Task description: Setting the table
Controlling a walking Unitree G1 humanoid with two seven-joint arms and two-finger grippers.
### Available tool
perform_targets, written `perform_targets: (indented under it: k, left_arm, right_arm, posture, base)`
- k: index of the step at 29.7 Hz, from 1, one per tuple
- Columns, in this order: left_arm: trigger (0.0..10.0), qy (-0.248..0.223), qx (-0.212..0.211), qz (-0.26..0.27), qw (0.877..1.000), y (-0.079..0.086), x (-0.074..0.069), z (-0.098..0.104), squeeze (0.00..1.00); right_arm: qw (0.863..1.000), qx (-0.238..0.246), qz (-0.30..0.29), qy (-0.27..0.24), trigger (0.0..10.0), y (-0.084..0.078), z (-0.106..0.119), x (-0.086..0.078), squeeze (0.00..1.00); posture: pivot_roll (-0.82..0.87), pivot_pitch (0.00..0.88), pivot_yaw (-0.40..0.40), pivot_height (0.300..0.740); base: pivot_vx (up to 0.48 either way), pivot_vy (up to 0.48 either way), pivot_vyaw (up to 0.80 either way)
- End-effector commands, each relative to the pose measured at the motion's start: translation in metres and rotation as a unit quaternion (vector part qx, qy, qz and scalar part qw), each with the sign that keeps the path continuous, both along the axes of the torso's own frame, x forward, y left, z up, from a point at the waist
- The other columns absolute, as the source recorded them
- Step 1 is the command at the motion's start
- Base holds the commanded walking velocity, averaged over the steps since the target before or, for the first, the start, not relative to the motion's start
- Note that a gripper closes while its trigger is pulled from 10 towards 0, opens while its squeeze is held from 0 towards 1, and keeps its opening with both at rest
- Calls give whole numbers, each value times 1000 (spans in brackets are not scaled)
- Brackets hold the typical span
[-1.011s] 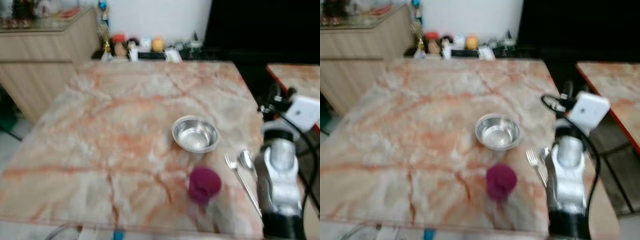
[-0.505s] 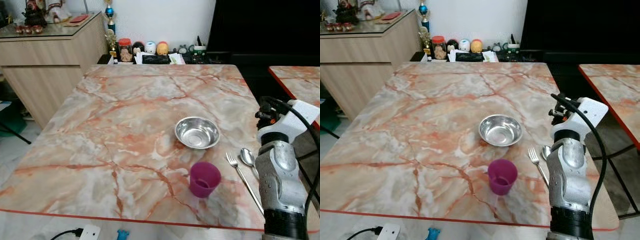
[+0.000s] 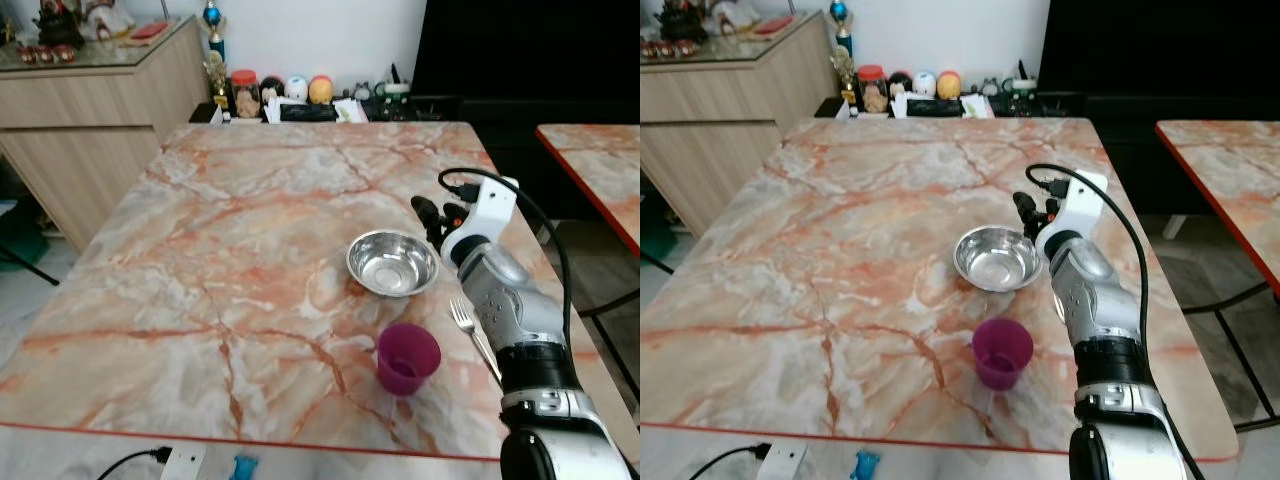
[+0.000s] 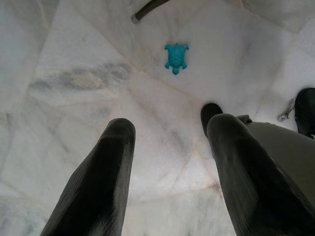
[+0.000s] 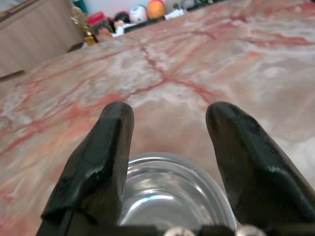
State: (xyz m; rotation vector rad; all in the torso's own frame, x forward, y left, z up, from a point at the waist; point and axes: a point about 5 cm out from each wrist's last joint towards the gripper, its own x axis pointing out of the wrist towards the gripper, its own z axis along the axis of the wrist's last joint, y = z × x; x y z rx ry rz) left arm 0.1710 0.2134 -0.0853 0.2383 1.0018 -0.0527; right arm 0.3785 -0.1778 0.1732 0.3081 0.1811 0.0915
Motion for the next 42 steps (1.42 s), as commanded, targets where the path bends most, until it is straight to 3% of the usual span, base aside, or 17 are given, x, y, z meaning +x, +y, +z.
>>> perform_targets:
  k: [1, 8, 16, 20, 31, 42]
  left_arm:
    - [10000, 4, 5, -4, 1000, 3, -2, 0, 0]
    - [10000, 4, 4, 0, 1000, 4, -3, 0, 0]
    - [10000, 3, 2, -2, 1000, 3, -2, 0, 0]
    - [10000, 7, 3, -4, 1000, 2, -3, -1, 0]
    - [10000, 6, 4, -2, 1000, 2, -4, -1, 0]
    - [10000, 4, 3, -4, 1000, 1, -4, -2, 0]
  right_arm:
    - [1000, 3, -19, 19, 10000, -8, 1, 3, 0]
    - [998, -39, -38, 40, 10000, -29, -4, 2, 0]
    - [997, -45, -8, 69, 10000, -30, -21, -10, 0]
    - [996, 12, 4, 85, 10000, -30, -31, -19, 0]
    - [995, 5, 9, 102, 10000, -34, -40, -29, 0]
    - [994, 33, 28, 103, 10000, -26, -43, -28, 0]
  posture:
    - [-42, 4, 30, 740]
    - [-44, 10, 26, 740]
    - [-50, 14, 26, 740]
    - [-52, 15, 27, 740]
    - [-47, 17, 28, 740]
    - [-41, 18, 26, 740]
  base:
    - [0, 0, 0]
    - [0, 0, 0]
    - [0, 0, 0]
    - [0, 0, 0]
    - [0, 0, 0]
    - [0, 0, 0]
